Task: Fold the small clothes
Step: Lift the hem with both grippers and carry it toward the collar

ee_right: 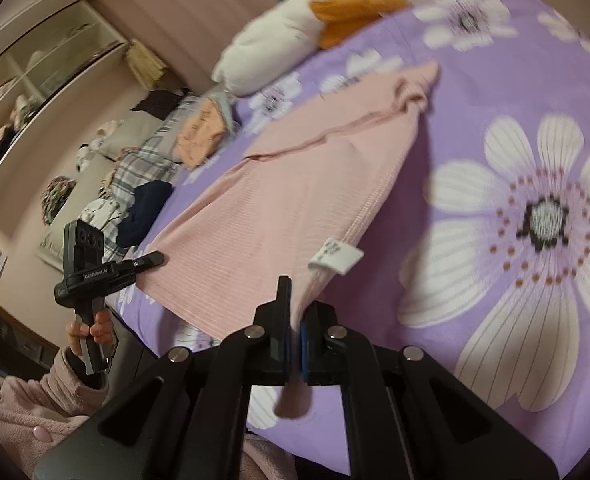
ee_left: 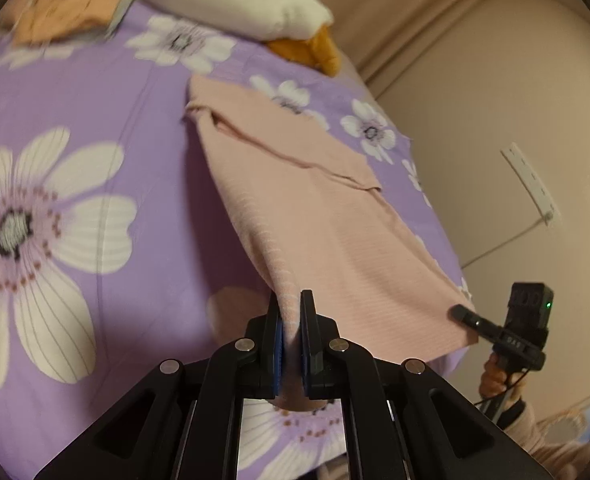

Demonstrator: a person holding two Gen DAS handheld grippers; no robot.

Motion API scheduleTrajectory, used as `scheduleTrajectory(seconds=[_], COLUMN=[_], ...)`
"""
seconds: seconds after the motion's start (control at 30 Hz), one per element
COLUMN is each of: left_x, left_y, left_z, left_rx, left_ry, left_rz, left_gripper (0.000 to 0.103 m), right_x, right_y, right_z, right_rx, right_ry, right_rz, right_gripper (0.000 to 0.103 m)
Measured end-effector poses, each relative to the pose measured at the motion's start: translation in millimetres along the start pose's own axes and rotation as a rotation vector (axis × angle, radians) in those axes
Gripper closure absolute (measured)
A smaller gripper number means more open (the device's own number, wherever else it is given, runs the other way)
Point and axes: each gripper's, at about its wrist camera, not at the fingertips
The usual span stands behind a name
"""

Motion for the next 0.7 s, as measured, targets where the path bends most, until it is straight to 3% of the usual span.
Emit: scheduleTrajectory(seconds=[0.43,0.7], left_x=[-43,-28], left_y=[2,-14], left_z=[16,10], left_rx=[0.010,0.018], left_ry=[-0.038,-0.048], left_rz=[-0.096,-0.032], left_gripper=[0.098,0.098], right_x=[19,7], right_y=[1,-14], right_z=[41,37], right_rx=[-0.063,-0.076], right_ry=[-0.031,-0.040], right_rz=[0.066,0.004], right_gripper=[0.099,0.098])
Point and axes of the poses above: each gripper's, at about its wrist camera, not at the fingertips, and z roughly against the way its jaws point, x to its left, y to its underside, and after that the axes turned 3 degrees about y, right-handed
